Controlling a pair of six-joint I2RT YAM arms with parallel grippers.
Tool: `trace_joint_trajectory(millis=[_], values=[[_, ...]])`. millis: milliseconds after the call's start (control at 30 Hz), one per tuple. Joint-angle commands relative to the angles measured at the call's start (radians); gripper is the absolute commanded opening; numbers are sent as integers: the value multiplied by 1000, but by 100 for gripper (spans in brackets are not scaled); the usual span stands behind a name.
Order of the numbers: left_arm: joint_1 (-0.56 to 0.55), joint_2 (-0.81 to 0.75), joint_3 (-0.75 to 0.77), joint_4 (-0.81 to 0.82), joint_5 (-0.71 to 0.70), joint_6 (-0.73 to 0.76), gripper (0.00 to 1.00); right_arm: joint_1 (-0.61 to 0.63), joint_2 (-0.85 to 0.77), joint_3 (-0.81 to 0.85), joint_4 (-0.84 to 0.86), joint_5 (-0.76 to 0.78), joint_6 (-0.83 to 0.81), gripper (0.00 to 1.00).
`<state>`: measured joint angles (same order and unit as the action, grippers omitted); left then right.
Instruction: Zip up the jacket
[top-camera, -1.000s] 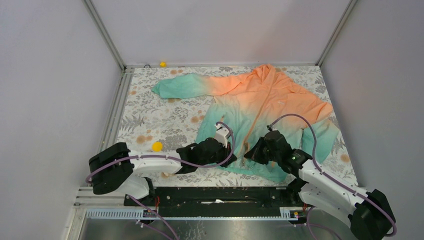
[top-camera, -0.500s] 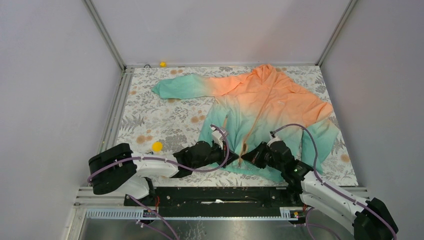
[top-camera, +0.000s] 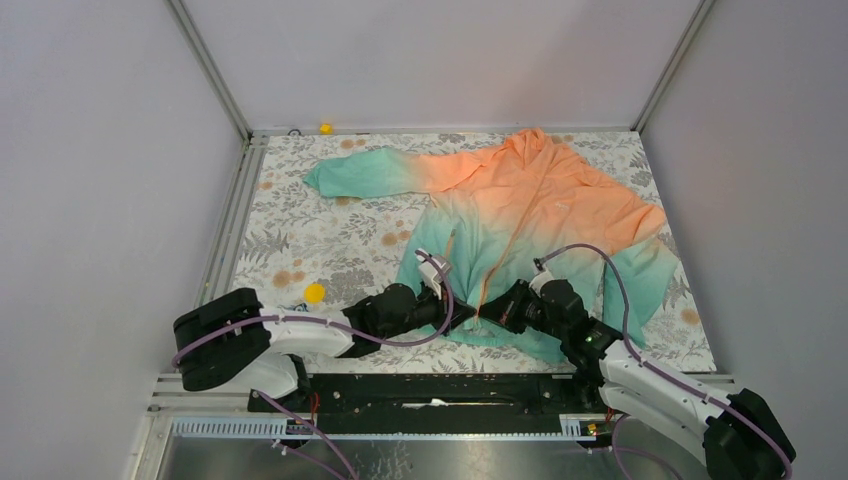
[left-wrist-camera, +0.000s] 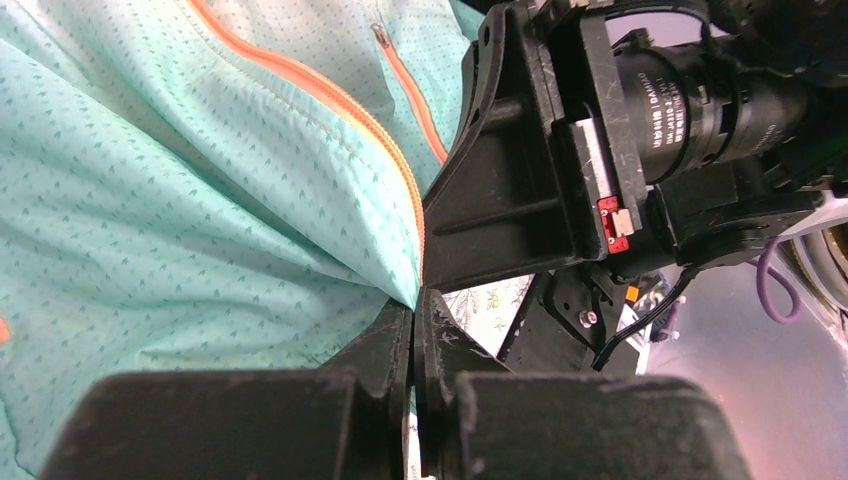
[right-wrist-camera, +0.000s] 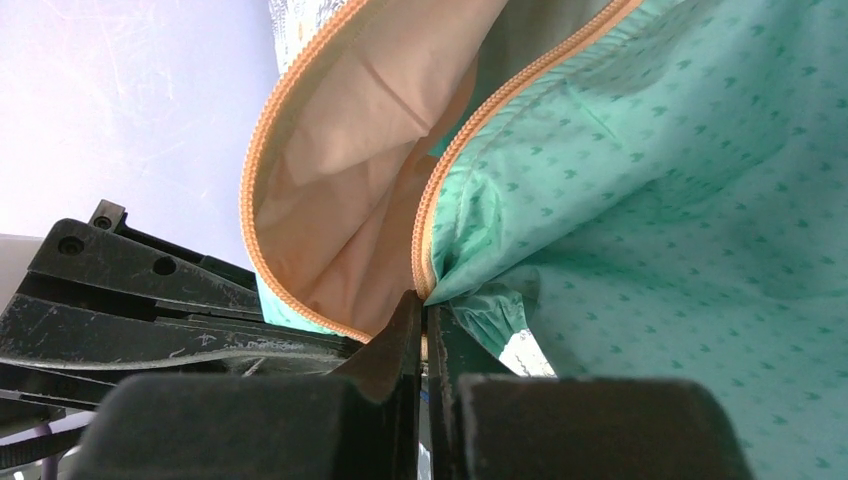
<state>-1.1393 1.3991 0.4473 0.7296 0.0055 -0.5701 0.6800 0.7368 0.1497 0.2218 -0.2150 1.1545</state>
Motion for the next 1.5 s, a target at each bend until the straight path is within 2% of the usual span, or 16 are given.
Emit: trace_joint_trajectory(millis=[0, 333, 1467], values=[[5, -58, -23, 94, -2, 21, 0, 7, -18, -5, 59, -40, 20, 0], [11, -103, -31, 59, -46, 38, 0, 7, -50, -5, 32, -37, 30, 0], [12, -63, -25, 60, 16, 41, 0, 7, -65, 17, 36, -19, 56, 0]])
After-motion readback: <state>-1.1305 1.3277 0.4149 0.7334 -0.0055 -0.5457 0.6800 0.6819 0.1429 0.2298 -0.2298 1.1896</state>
